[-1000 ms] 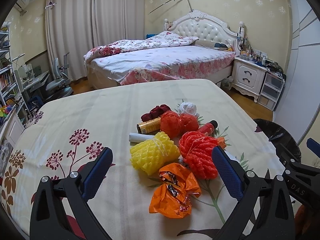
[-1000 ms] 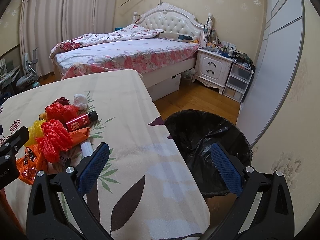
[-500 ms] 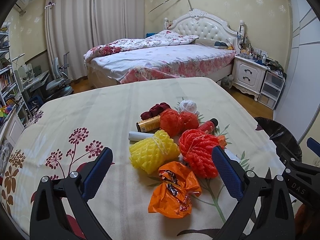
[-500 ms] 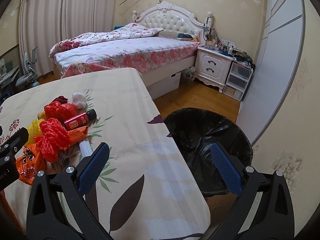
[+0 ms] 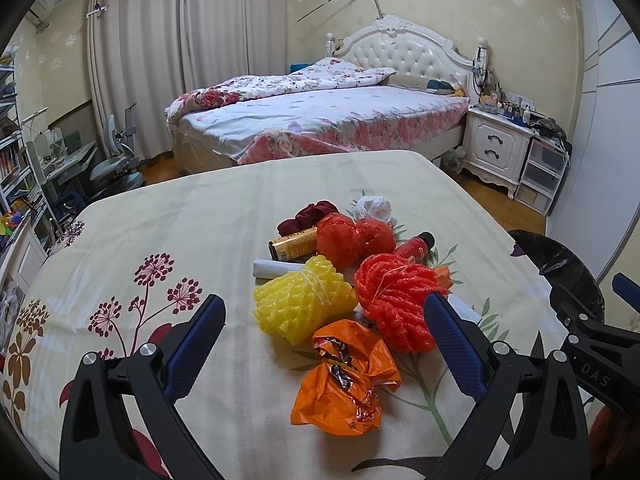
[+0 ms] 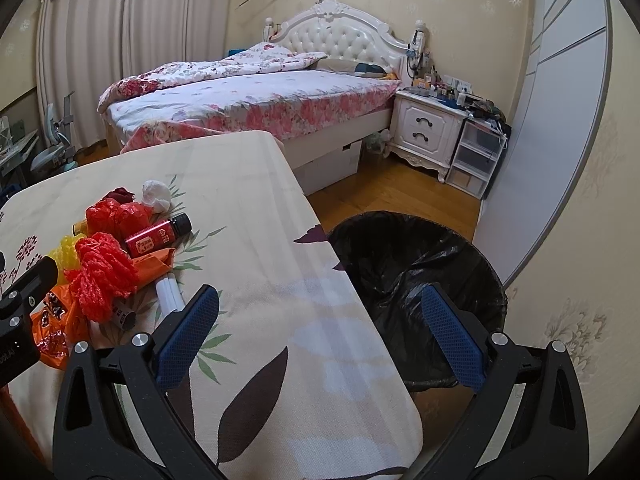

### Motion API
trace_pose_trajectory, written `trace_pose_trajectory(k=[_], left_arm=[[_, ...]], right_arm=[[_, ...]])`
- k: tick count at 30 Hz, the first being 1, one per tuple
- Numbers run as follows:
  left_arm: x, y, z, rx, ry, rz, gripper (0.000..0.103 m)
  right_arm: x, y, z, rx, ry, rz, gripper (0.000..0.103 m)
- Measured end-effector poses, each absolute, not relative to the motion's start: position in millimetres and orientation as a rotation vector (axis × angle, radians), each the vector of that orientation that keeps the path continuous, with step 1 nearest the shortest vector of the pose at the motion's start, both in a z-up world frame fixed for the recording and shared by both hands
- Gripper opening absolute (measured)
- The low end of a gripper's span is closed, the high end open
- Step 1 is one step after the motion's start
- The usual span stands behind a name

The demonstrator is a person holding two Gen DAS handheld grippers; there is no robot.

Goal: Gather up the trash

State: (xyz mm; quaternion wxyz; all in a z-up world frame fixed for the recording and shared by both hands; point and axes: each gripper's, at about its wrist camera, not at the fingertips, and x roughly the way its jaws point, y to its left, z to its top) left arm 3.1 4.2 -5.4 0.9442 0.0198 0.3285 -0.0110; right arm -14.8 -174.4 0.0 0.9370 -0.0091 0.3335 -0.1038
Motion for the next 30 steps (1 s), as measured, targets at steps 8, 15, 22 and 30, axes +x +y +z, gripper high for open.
trace_pose_trajectory(k=[8, 15, 22, 30], left_arm=[[2.9, 3.4, -6.4, 0.041, 0.672, -0.022, 0.097], [2.8, 3.4, -7.6, 0.042, 0.673, -0.022, 0.097], [2.2, 2.2, -9.1, 0.042, 0.675, -0.023, 0.097], [0.2, 0.5, -14.2, 0.042, 0.678, -0.025, 0.097]], right_arm=[[-12.1, -175.4, -3.5, -0.015, 0.694, -0.212, 0.099], [-12.3, -175.4, -4.2, -0.015, 0.695, -0.212, 0.099], [-12.3, -175.3, -5.4, -0.014, 0.697, -0.213, 0.099], [-11.6, -176.3, -8.6, -0.01, 0.703, -0.213, 0.099]])
